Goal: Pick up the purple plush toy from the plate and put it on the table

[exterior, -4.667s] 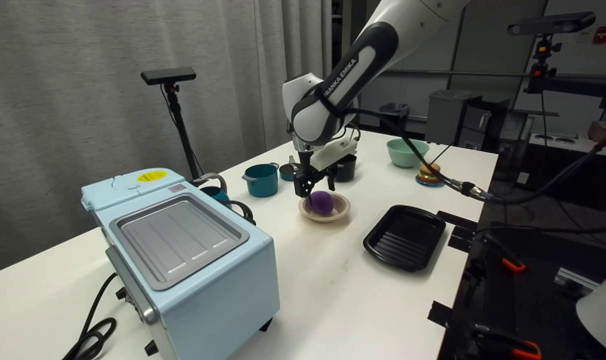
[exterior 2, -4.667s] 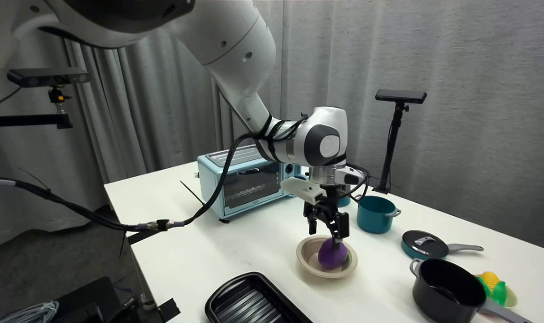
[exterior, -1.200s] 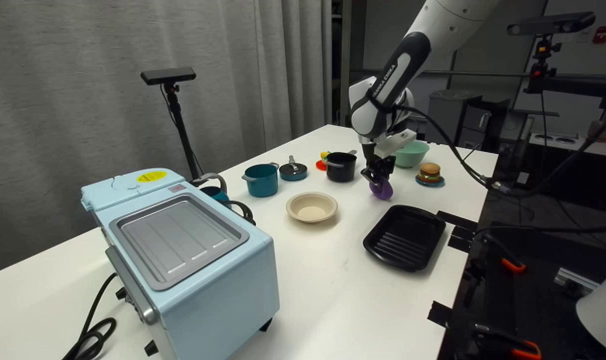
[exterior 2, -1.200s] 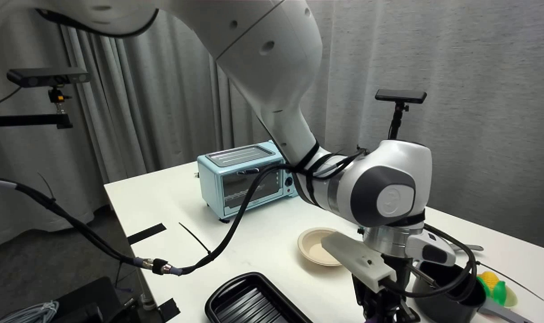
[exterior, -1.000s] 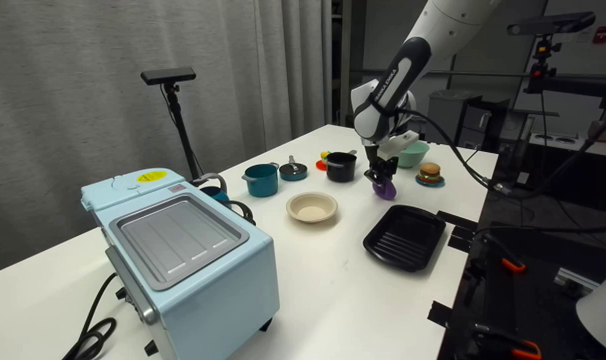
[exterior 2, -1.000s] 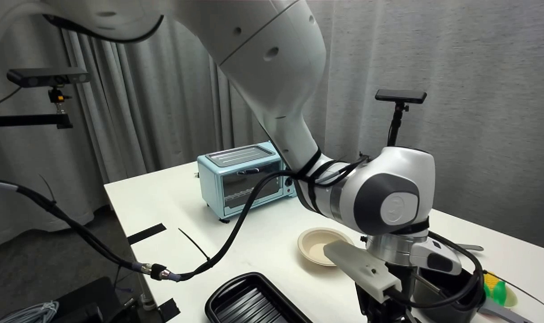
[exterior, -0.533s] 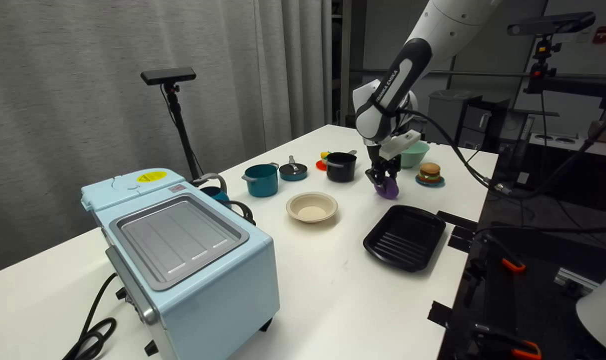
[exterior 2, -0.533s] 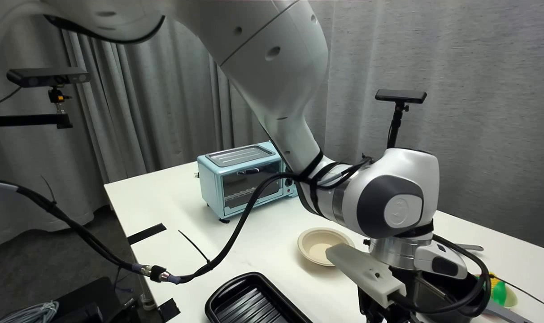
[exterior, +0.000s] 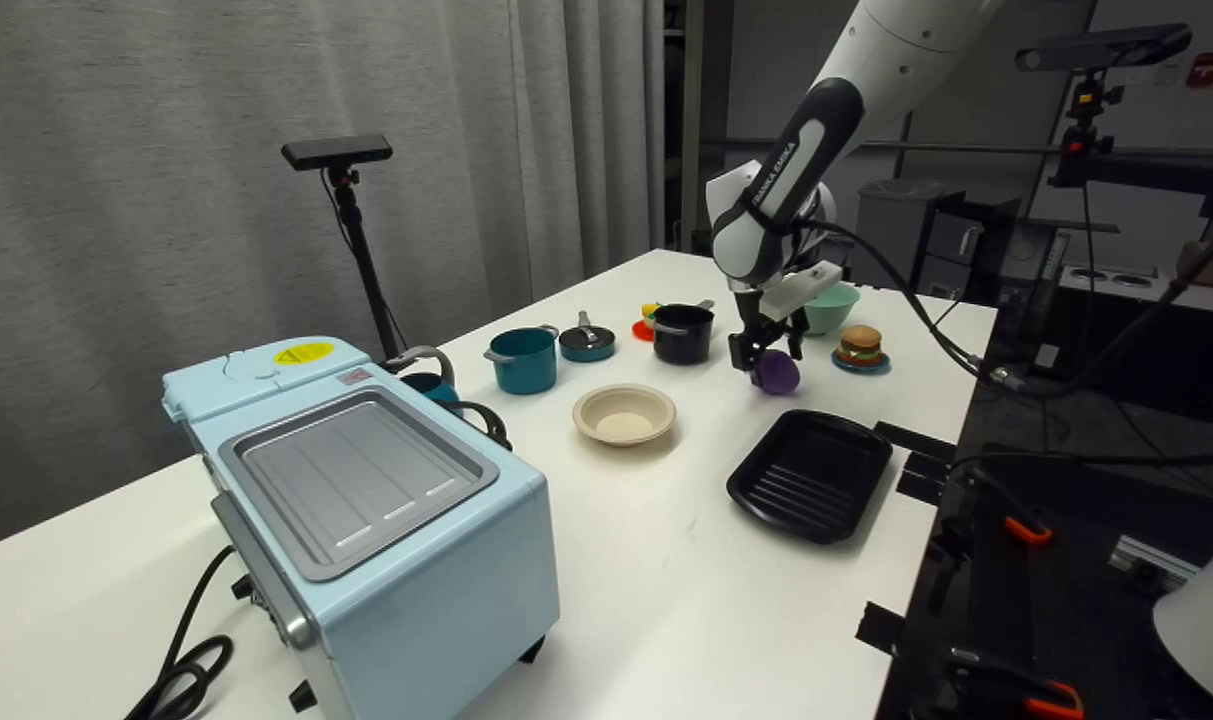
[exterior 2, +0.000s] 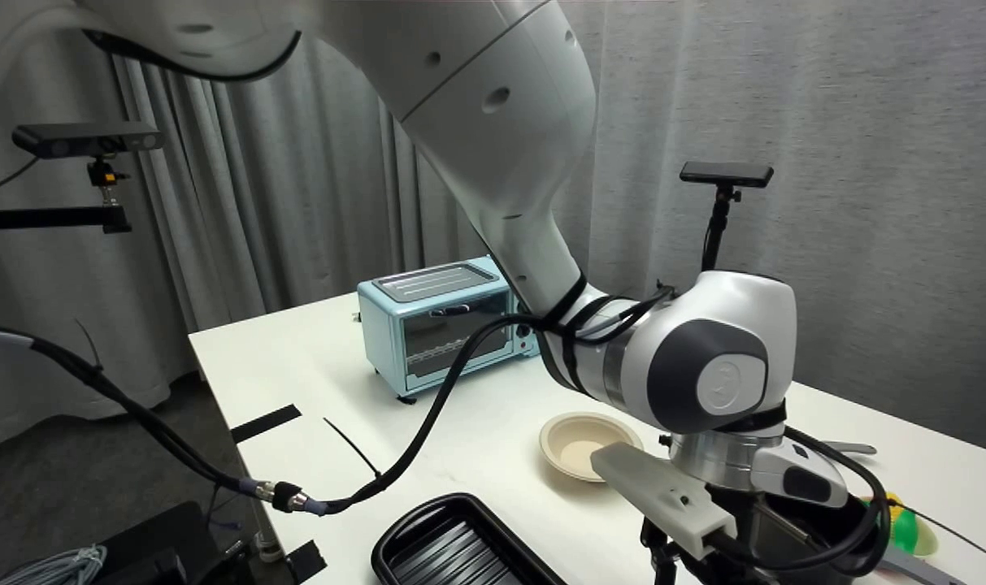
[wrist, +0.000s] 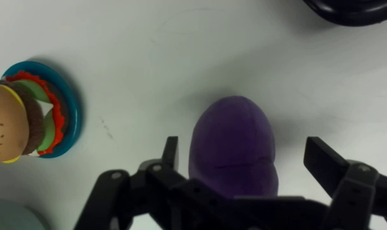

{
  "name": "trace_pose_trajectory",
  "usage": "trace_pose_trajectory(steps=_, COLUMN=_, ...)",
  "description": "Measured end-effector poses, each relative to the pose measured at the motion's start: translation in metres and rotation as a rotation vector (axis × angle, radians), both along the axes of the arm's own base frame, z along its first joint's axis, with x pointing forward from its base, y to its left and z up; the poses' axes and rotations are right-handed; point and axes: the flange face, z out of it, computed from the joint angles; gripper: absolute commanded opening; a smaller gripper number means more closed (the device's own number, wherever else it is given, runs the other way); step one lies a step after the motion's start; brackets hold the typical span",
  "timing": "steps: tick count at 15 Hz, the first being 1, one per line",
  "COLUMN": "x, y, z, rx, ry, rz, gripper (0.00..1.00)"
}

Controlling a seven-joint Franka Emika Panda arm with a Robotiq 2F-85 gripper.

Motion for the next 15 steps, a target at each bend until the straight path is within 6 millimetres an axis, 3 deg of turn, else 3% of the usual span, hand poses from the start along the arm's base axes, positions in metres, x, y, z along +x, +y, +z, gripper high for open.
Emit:
trace_pose_trajectory(steps=4, x=0.005, y=0.0, z=0.016, rx=-0.002, ry=-0.027, rz=0.004, gripper=1.0)
trace_pose_trajectory(steps=15, x=0.012, y=0.001, z=0.101, rx=0.044, ry=-0.155, rz=0.08, gripper=1.0)
